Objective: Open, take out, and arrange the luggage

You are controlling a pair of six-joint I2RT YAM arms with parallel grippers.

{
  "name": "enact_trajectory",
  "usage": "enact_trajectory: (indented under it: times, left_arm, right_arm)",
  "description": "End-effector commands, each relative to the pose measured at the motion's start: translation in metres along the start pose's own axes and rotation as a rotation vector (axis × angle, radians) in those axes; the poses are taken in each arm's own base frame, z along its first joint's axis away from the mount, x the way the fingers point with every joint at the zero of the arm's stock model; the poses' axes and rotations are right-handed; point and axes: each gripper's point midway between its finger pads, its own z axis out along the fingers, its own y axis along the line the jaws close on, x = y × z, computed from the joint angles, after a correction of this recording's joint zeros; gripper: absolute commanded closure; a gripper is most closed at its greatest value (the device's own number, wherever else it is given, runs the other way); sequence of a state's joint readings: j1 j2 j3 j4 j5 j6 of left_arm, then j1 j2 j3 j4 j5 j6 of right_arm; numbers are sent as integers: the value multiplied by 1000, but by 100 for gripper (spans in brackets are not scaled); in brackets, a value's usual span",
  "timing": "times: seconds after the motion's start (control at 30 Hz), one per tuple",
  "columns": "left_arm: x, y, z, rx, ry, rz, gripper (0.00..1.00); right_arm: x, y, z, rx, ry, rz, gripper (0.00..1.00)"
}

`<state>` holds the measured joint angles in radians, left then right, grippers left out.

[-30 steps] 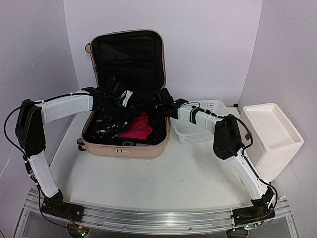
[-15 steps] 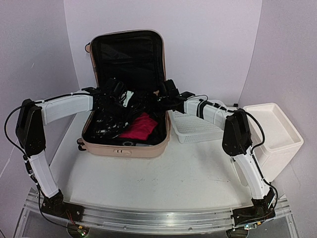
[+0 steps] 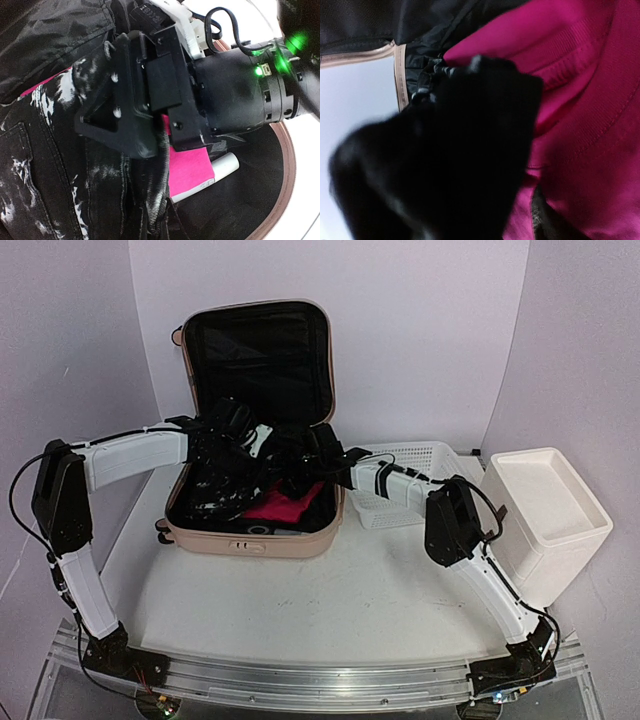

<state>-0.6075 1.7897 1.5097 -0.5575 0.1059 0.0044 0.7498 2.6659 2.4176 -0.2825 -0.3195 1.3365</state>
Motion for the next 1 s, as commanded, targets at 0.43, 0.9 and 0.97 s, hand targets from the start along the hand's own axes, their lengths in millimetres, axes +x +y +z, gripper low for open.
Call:
enact_trajectory:
  times: [0.43,0.9,0.97]
  left_arm:
    - [-15,27,-142,-222,-206,-55,30]
    - [10,50,-233,-380,-453,-122,25]
    - [10,51,-231,-386,-456,-119,25]
  right_arm:
    - [-18,97,-15,-307,-148,-17,100]
    - [29,242,-128,-599,-59,-244,100]
    - [37,259,-155,-621,-42,-272,100]
